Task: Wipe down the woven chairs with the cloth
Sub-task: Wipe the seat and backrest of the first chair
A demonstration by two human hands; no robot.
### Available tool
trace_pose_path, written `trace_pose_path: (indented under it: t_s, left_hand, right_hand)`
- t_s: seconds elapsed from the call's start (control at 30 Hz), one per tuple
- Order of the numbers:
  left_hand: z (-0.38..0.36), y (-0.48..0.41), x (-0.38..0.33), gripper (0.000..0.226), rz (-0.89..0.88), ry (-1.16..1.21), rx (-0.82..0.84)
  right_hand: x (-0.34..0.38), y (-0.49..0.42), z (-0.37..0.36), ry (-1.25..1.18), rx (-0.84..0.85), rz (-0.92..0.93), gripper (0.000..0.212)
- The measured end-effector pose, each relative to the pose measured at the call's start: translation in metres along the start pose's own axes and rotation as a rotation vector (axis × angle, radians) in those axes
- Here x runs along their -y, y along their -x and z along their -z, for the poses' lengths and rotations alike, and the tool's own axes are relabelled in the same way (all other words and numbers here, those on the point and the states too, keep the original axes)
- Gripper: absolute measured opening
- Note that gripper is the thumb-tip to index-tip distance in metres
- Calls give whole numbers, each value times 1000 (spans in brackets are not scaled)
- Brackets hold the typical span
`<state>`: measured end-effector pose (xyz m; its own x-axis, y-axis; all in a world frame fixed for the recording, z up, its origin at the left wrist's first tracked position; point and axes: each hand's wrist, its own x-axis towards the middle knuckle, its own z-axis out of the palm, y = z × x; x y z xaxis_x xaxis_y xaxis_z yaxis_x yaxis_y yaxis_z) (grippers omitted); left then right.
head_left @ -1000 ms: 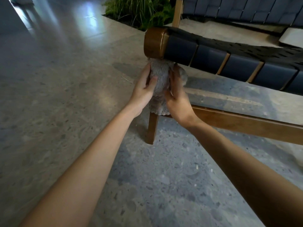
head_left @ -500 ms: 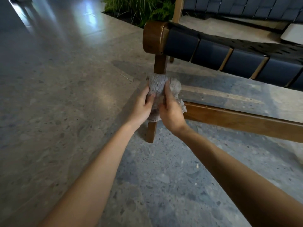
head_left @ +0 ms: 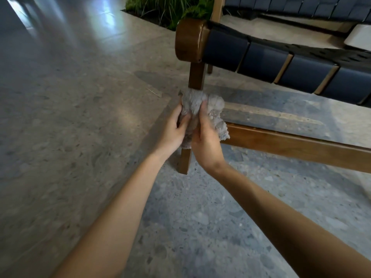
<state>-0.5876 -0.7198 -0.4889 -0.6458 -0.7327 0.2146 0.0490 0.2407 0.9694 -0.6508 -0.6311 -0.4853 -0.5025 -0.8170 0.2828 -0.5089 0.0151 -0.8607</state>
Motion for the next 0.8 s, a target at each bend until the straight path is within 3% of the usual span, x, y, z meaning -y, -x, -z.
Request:
trace_pose_path:
  t_s: [0.4, 0.6, 0.8]
  left_hand:
    - [2, 42, 63, 16, 98, -81, -77]
    - [2, 63, 90, 7, 190, -134, -70]
    - [3, 62, 88, 35, 158, -214, -56]
  right_hand:
    - [-23, 52, -15, 170, 36, 52, 74]
    - [-37, 73, -34, 127, 34, -61, 74]
    - [-47, 73, -41, -22, 56, -270, 72]
